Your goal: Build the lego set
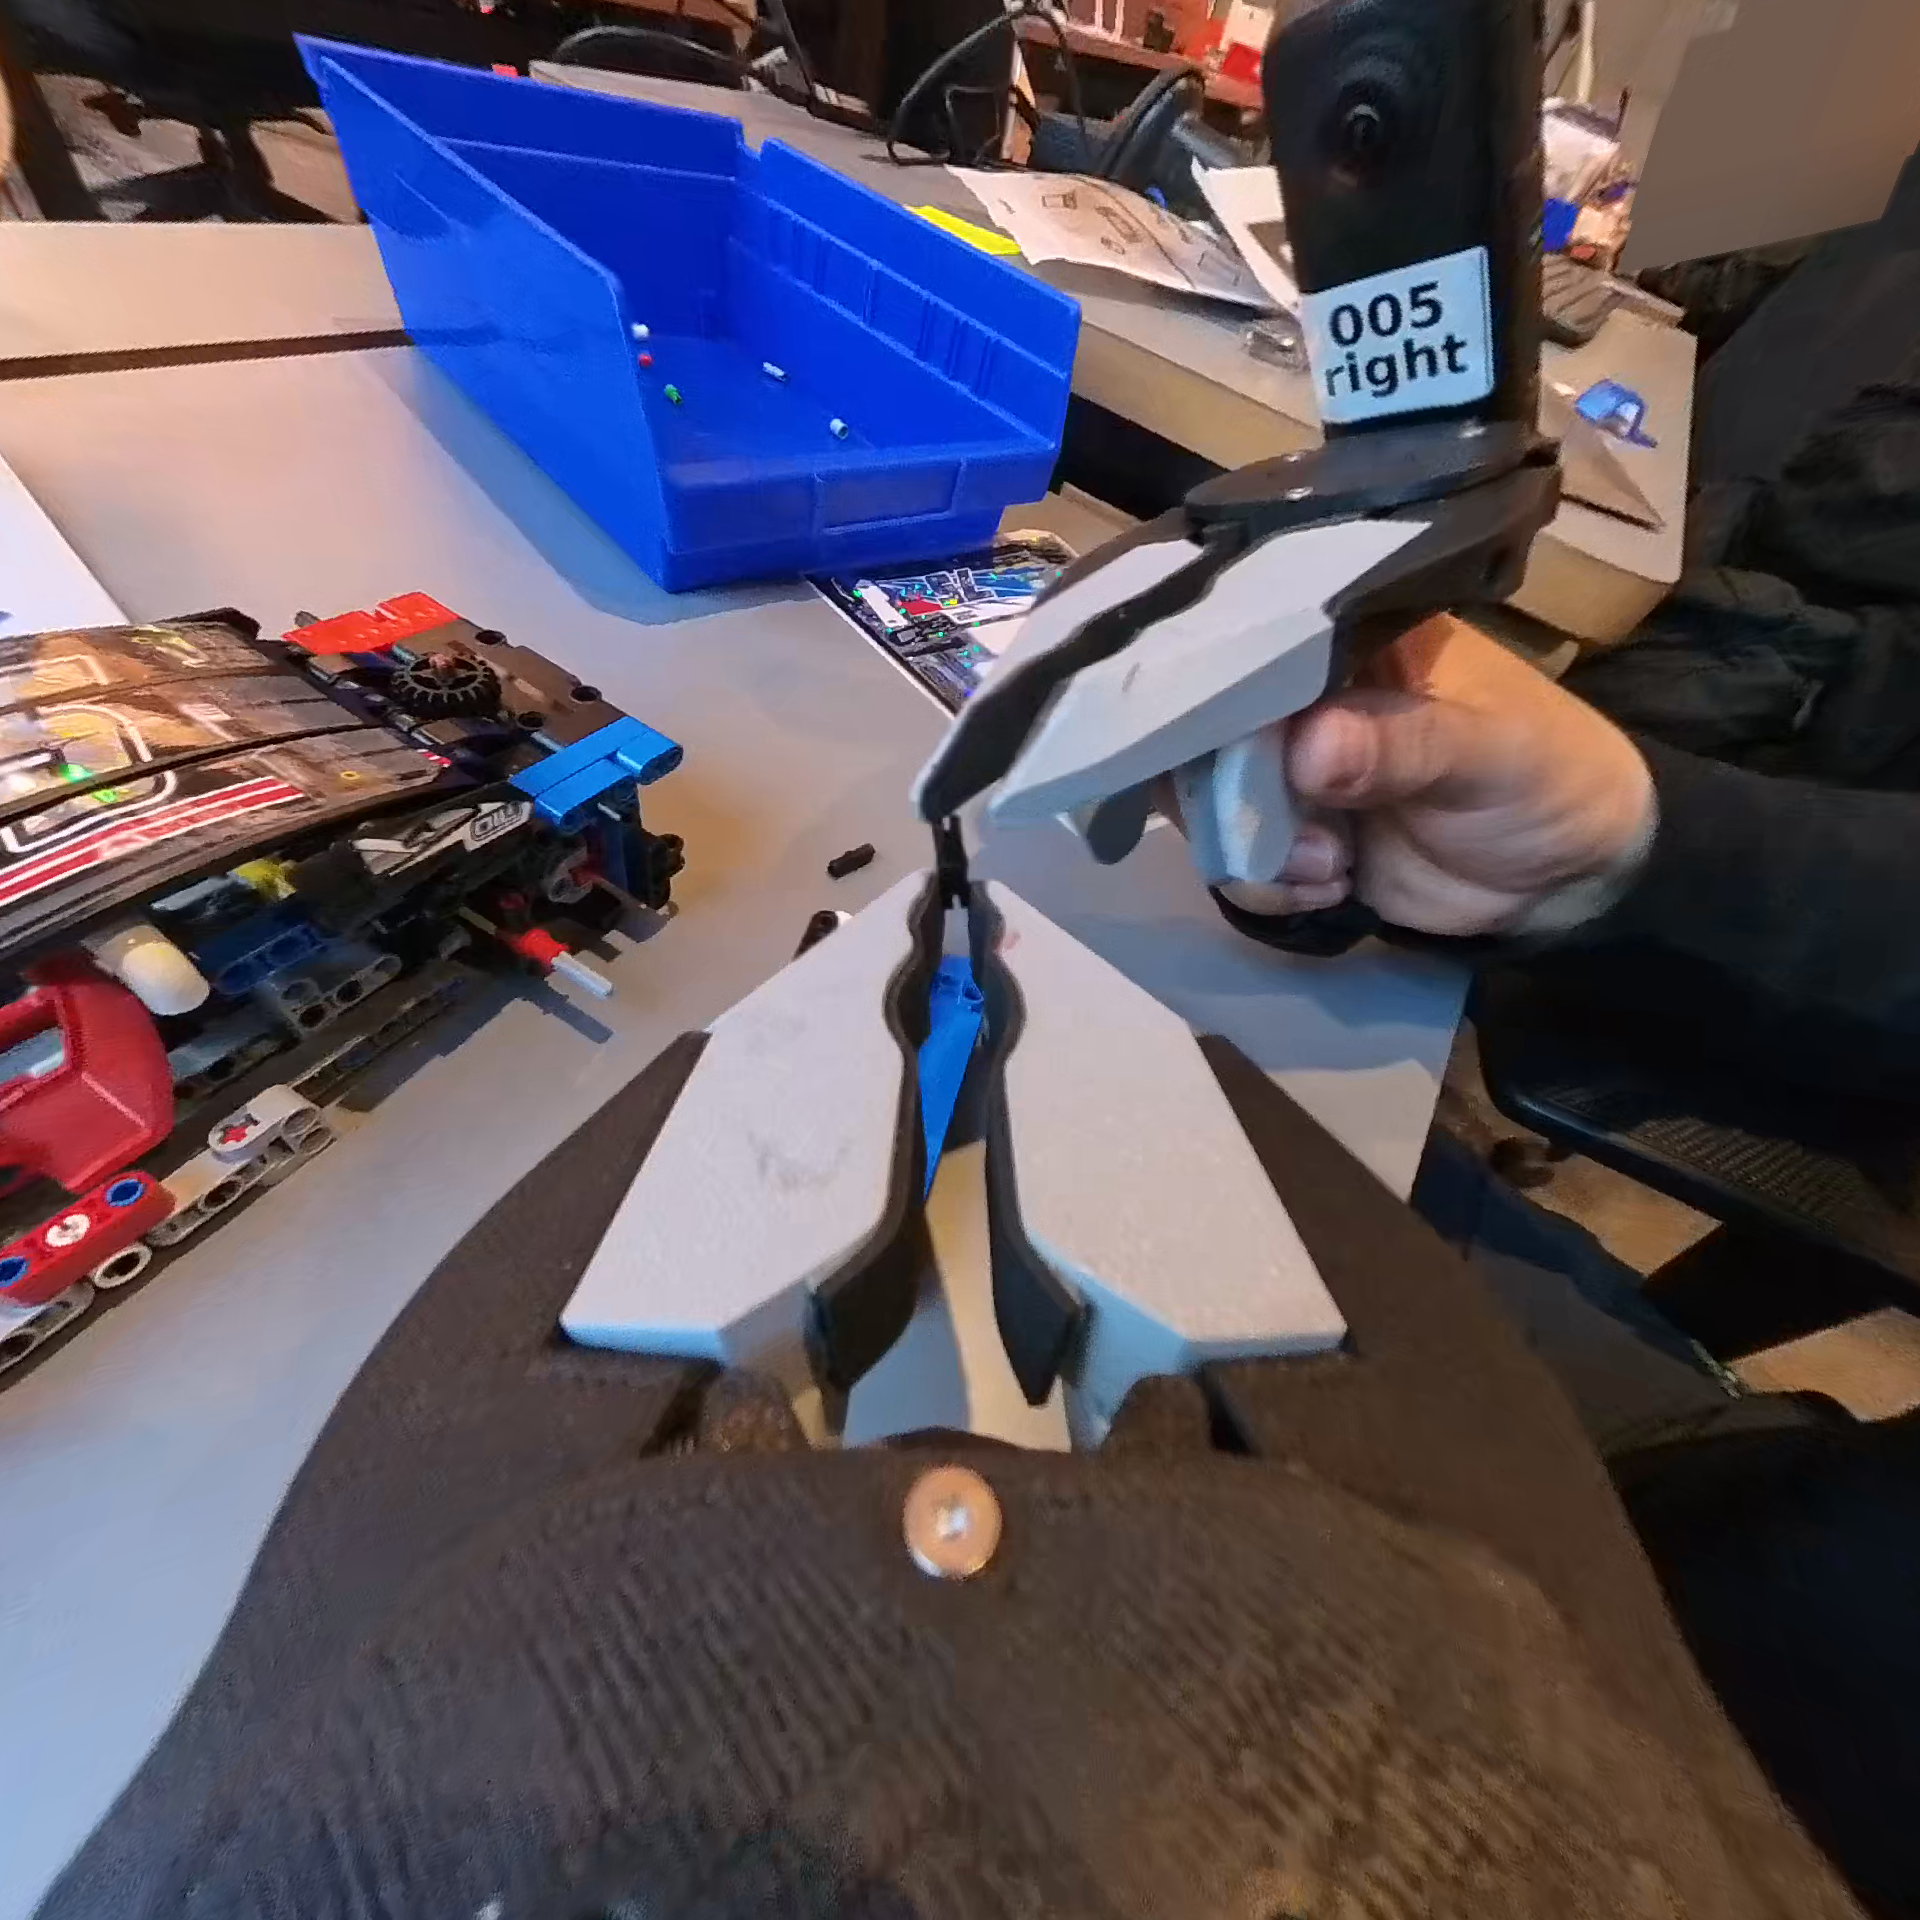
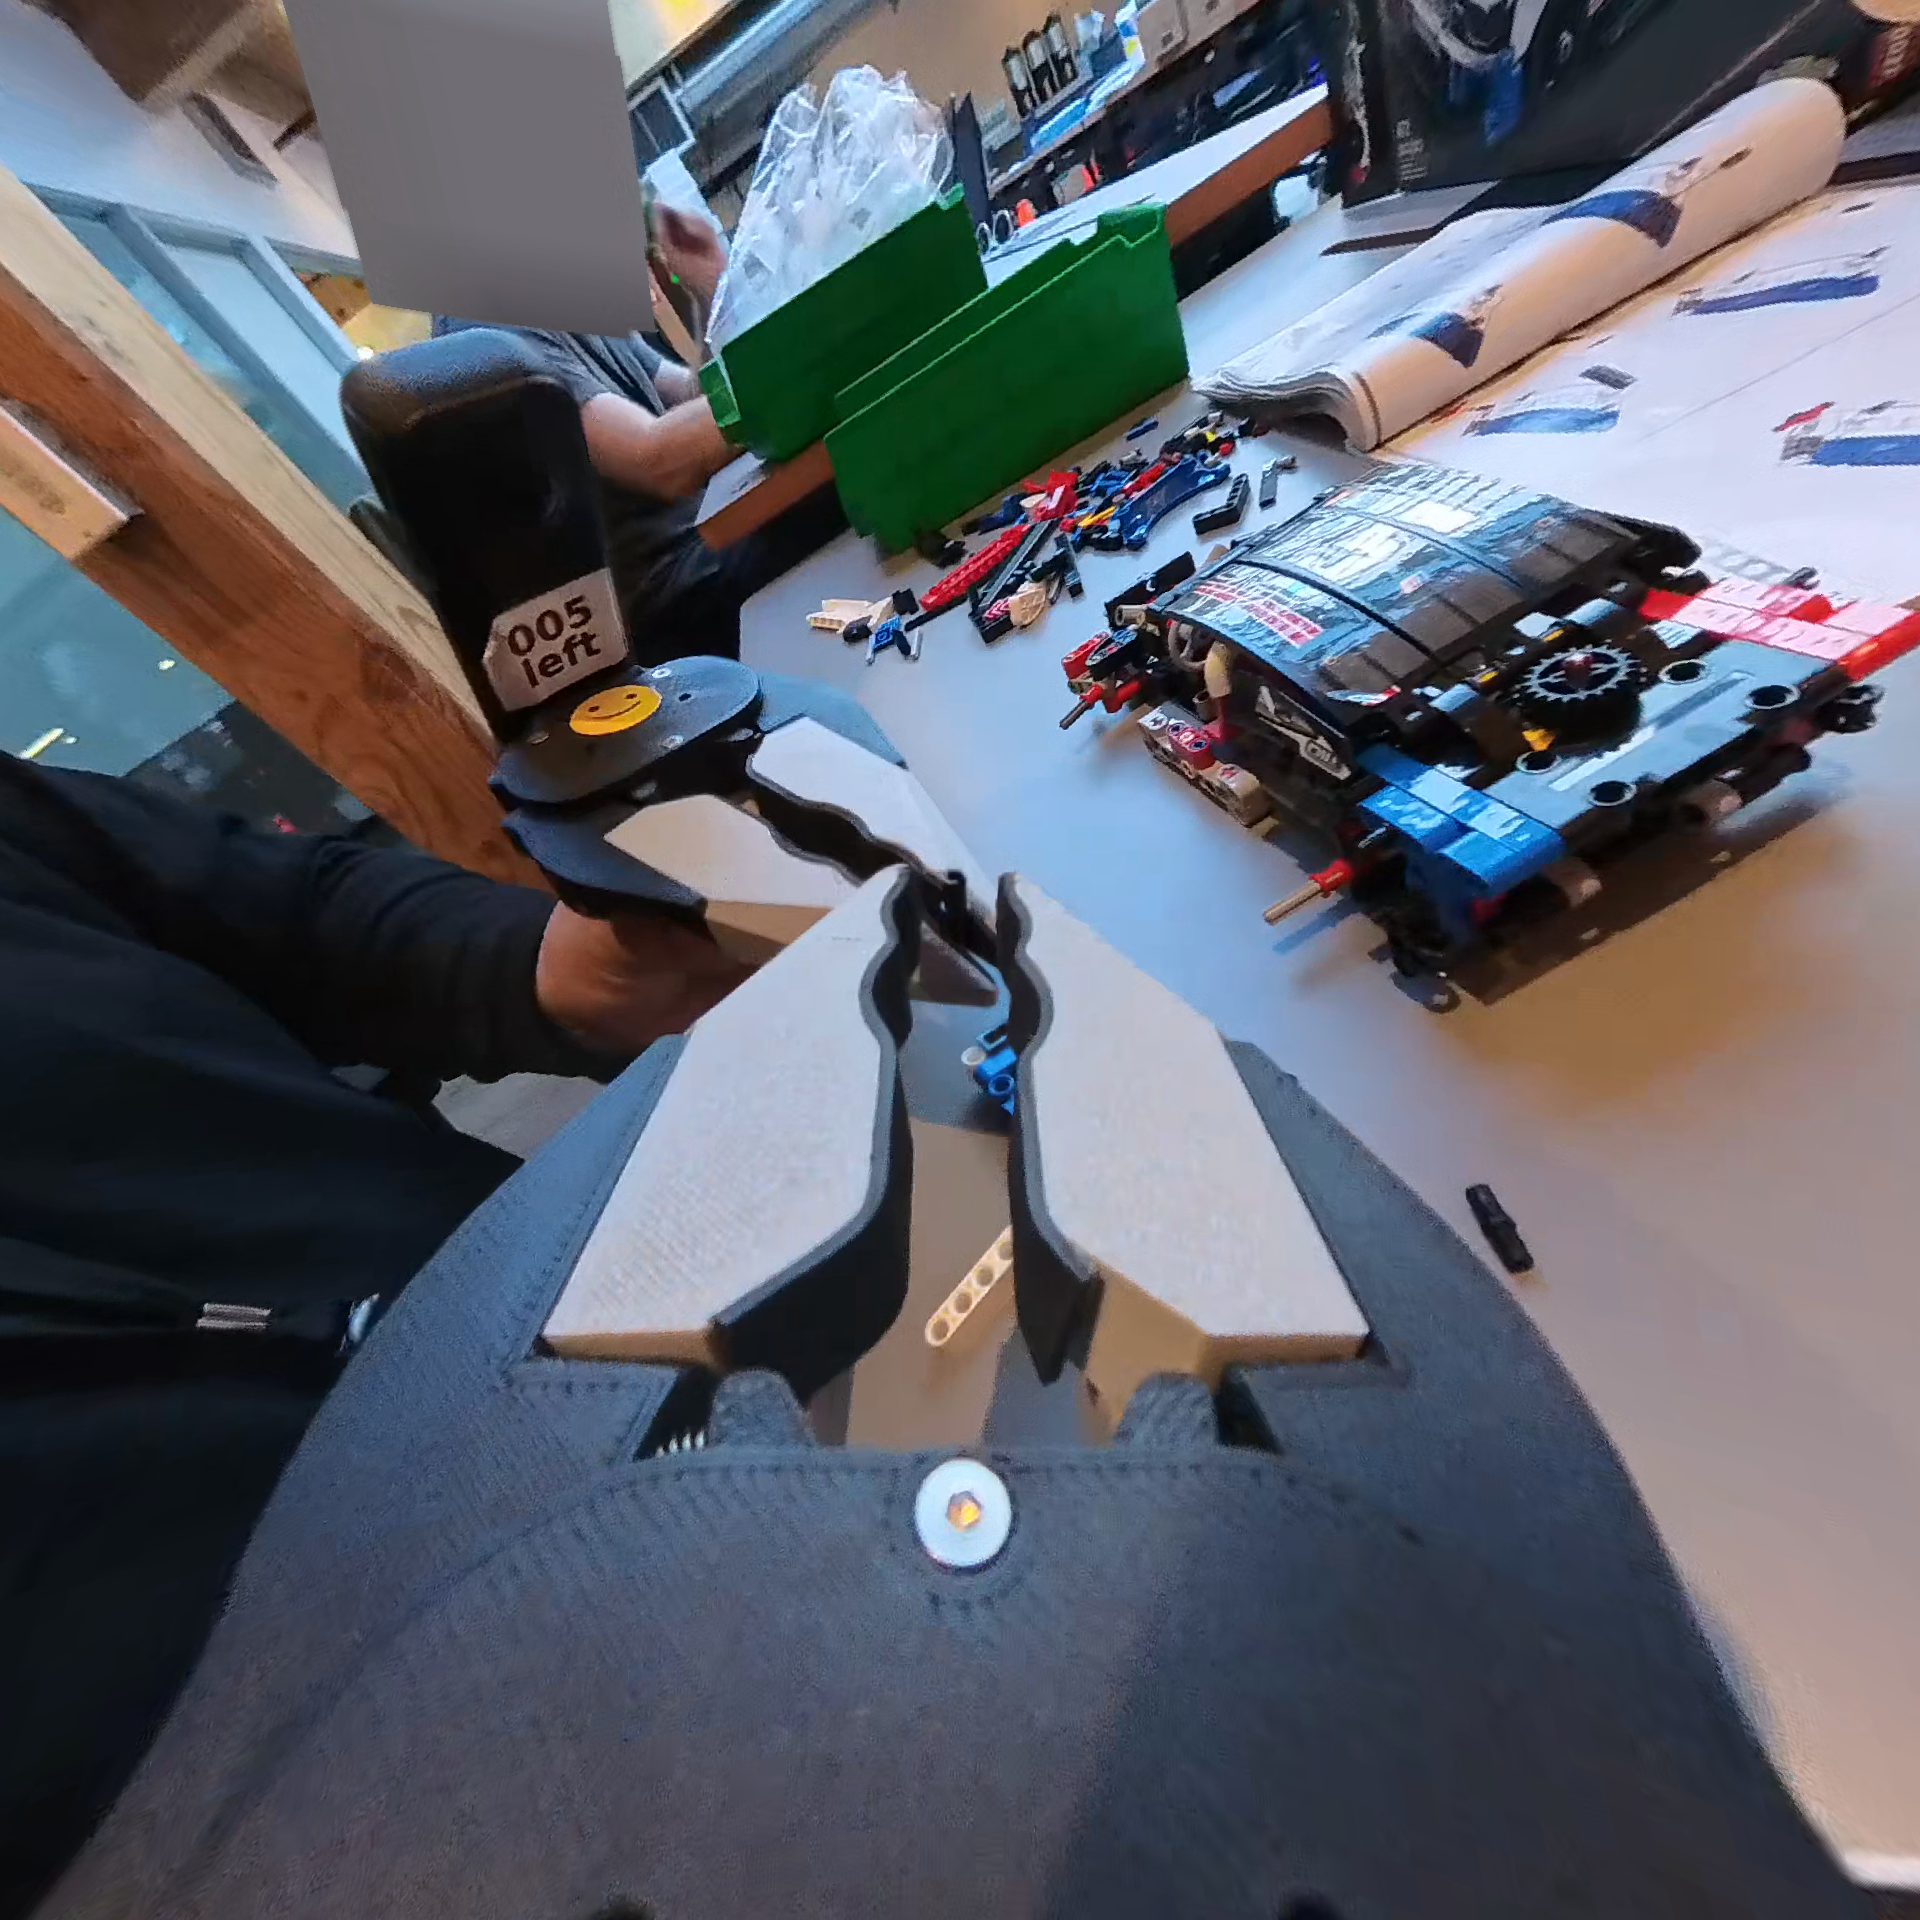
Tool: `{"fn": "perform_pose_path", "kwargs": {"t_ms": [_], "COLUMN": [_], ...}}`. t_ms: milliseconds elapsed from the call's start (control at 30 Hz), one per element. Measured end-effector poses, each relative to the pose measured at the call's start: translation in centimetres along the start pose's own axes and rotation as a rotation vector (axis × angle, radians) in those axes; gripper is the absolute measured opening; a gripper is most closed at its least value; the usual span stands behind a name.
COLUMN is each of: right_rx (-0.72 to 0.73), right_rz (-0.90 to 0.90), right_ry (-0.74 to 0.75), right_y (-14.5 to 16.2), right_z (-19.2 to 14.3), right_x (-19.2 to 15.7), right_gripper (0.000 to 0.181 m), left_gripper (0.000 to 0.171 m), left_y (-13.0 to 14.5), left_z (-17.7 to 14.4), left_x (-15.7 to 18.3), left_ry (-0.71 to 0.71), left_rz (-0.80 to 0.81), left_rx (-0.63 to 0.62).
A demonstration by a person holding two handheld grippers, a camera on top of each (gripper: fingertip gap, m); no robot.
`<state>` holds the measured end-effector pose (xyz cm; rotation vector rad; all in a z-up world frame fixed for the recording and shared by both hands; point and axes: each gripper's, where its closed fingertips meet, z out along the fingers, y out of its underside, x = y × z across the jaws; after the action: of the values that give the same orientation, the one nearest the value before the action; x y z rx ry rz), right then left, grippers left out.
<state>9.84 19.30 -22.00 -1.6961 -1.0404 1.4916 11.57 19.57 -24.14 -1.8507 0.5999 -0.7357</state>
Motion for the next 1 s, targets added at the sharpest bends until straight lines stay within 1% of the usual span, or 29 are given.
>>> {"fn": "perform_pose_path", "kwargs": {"t_ms": [67,167,300,500,567,633,667,733,767,833,900,933,967,1000], "right_rx": [-0.022,-0.032,-0.04,-0.098,-0.095,-0.097,-0.102,-0.088,-0.083,-0.081,-0.083,-0.076,-0.057,-0.039], "right_rz": [0.0,-0.005,0.026,0.027,0.007,0.02,0.053,0.183,0.269,0.426,0.516,0.548,0.576,0.598], "right_ry": [-0.013,-0.006,-0.031,-0.046,-0.038,-0.026,-0.035,-0.094,-0.144,-0.247,-0.314,-0.346,-0.376,-0.404], "right_y": [0.4,0.8,0.7,0.7,0.4,0.2,0.3,0.4,0.5,0.7,0.9,0.8,0.5,0.2], "right_z": [0.4,0.6,0.7,1.2,1.1,0.8,0.7,0.7,0.8,1.0,1.2,1.2,1.2,1.2], "right_x": [-0.1,0.1,0.3,0.4,0.5,0.9,1.0,1.0,0.9,0.4,-0.1,-0.4,-0.7,-1.0], "right_gripper": [0.001,0.001,0.001,0.001,0.001,0.001,0.001,0.001,0.001,0.001,0.001,0.002,0.001,0.001], "left_gripper": [0.001,0.001,0.002,0.002,0.014,0.026,0.029,0.035,0.043,0.049,0.04,0.036,0.029,0.028], "left_y": [0.3,0.6,0.5,0.8,1.5,1.8,1.8,1.6,1.2,0.1,-1.0,-1.1,-0.9,-0.6], "left_z": [0.2,0.3,0.4,0.3,0.0,-0.7,-1.2,-2.0,-2.2,-2.4,-2.6,-2.5,-2.3,-2.0], "left_x": [0.2,0.0,0.0,0.0,-0.1,-1.0,-1.5,-2.5,-2.5,-1.9,-1.0,-0.5,-0.1,0.0], "left_ry": [-0.011,-0.029,-0.015,0.078,0.103,0.072,0.038,-0.066,-0.097,-0.152,-0.194,-0.194,-0.185,-0.182], "left_rz": [0.02,0.021,-0.004,-0.111,-0.111,-0.029,0.055,0.259,0.362,0.563,0.736,0.787,0.804,0.793], "left_rx": [-0.016,-0.032,-0.032,-0.037,-0.09,-0.121,-0.134,-0.169,-0.171,-0.14,-0.084,-0.07,-0.073,-0.083]}}
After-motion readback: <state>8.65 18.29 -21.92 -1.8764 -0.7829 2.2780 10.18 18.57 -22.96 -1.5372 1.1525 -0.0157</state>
